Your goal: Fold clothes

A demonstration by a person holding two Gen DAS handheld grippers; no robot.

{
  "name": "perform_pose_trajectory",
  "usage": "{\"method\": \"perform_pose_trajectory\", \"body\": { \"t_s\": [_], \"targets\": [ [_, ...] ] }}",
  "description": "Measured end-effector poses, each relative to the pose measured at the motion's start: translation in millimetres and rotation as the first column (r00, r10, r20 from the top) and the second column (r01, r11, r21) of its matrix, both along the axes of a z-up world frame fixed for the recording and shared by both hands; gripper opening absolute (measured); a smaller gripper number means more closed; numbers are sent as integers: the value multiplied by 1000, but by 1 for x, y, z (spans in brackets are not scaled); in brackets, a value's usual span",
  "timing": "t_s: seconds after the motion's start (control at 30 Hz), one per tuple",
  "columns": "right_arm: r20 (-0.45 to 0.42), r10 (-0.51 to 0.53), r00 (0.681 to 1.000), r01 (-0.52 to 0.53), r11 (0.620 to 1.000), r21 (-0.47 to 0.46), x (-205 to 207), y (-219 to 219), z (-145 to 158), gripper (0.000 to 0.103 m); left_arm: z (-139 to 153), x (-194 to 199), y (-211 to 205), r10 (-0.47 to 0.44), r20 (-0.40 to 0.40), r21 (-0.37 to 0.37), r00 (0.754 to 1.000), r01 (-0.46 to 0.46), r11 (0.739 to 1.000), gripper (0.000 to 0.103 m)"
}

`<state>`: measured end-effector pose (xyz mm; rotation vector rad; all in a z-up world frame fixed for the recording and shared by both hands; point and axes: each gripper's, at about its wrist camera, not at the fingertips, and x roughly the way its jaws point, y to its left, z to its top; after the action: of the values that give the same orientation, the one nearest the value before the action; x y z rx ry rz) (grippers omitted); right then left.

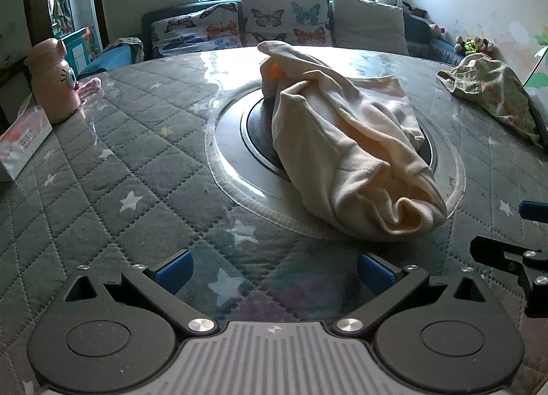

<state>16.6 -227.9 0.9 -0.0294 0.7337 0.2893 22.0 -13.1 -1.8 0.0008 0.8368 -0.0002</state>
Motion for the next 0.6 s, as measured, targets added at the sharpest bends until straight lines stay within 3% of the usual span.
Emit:
{"method": "perform_pose_trajectory", "body": {
  "t_s": [0.6],
  "targets": [
    [4, 33, 999, -33, 999, -15, 11, 6, 7, 103, 10, 12, 7, 12, 23, 9, 1000, -12, 1000, 103]
  ]
}}
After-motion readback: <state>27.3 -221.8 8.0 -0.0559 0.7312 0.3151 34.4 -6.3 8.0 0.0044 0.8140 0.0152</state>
